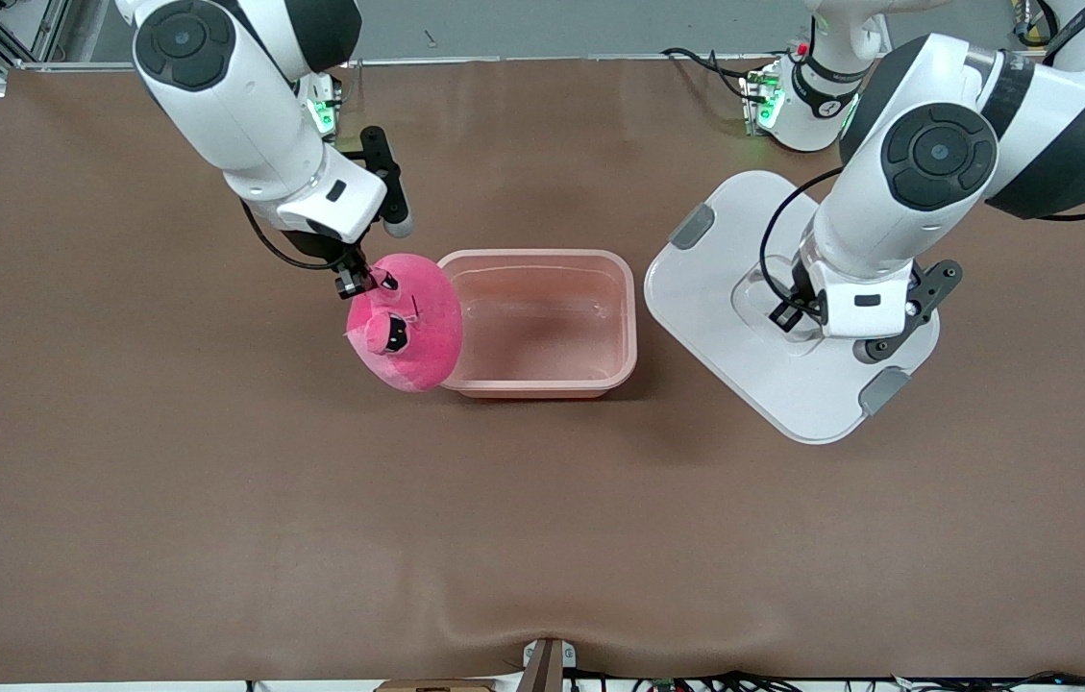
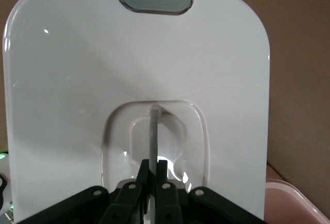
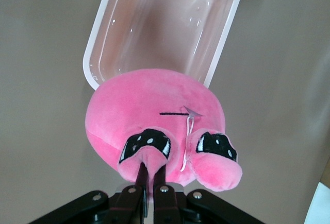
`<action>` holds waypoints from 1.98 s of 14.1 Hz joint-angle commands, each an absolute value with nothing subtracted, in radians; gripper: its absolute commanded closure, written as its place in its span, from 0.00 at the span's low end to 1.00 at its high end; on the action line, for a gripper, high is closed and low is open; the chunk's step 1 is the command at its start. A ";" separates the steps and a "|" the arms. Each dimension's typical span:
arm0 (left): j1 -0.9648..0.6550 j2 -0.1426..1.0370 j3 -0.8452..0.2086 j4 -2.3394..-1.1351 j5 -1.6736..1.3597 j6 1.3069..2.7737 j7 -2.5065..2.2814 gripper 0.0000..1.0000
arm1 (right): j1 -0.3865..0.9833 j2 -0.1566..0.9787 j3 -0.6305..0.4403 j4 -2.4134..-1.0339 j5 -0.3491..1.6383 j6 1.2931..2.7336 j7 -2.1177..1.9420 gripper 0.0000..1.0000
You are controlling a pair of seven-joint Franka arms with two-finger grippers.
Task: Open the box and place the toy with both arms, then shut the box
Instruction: 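Lower the plush into the pink box and open the right gripper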
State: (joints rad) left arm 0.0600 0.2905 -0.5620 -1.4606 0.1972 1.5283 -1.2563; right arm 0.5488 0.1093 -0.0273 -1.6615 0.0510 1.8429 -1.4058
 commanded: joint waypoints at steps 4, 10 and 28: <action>0.110 0.281 -0.571 -1.451 0.178 1.497 -1.158 1.00 | 0.613 0.100 -0.034 -1.647 0.057 1.825 -1.424 1.00; 0.110 0.282 -0.574 -1.447 0.175 1.497 -1.158 1.00 | 0.653 0.106 -0.034 -1.651 0.057 1.825 -1.413 1.00; 0.141 0.285 -0.577 -1.433 0.115 1.500 -1.115 1.00 | 0.669 0.141 -0.034 -1.655 0.057 1.829 -1.407 0.33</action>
